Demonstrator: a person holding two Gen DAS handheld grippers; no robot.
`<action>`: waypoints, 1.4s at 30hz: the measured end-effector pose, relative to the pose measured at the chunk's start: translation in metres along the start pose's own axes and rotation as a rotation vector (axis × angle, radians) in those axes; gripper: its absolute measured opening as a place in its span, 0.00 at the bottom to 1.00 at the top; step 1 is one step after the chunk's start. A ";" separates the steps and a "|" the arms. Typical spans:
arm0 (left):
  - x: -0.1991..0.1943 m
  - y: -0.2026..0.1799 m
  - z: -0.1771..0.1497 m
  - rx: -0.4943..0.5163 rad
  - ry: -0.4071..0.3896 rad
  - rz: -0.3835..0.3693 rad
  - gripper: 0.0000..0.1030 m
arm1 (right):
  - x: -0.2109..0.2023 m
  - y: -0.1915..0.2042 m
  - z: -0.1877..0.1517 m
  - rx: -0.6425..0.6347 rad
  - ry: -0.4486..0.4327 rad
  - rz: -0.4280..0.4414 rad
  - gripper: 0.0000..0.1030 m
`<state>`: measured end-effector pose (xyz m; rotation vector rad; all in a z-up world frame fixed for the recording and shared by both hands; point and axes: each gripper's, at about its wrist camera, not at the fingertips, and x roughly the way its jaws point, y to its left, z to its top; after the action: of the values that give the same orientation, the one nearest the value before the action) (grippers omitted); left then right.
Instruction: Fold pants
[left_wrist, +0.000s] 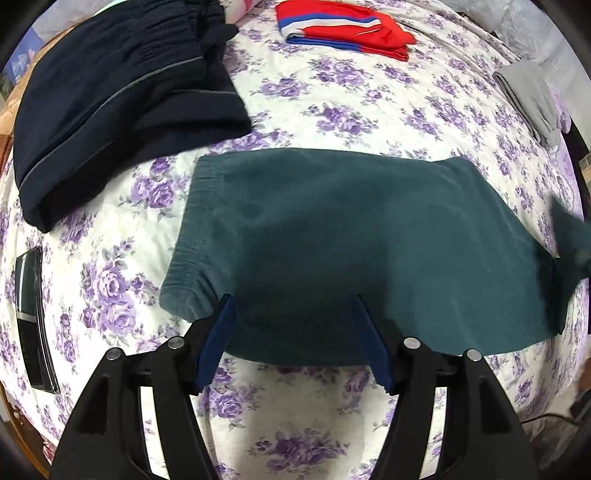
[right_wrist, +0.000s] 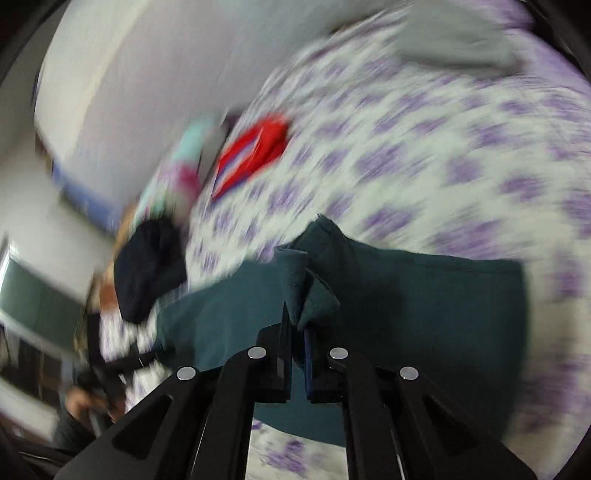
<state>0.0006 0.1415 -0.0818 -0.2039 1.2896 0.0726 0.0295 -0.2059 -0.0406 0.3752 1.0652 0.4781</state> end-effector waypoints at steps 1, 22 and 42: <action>-0.001 0.003 -0.001 -0.004 0.003 -0.002 0.62 | 0.036 0.013 -0.009 -0.035 0.104 0.017 0.09; -0.006 -0.060 0.018 0.160 -0.019 -0.059 0.65 | -0.056 -0.106 -0.010 0.259 -0.025 -0.191 0.57; -0.005 -0.034 0.013 0.081 0.007 -0.062 0.70 | -0.055 -0.064 -0.013 0.024 -0.029 -0.307 0.63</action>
<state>0.0174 0.1115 -0.0694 -0.1754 1.2895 -0.0333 0.0085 -0.2883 -0.0384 0.2332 1.0792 0.1852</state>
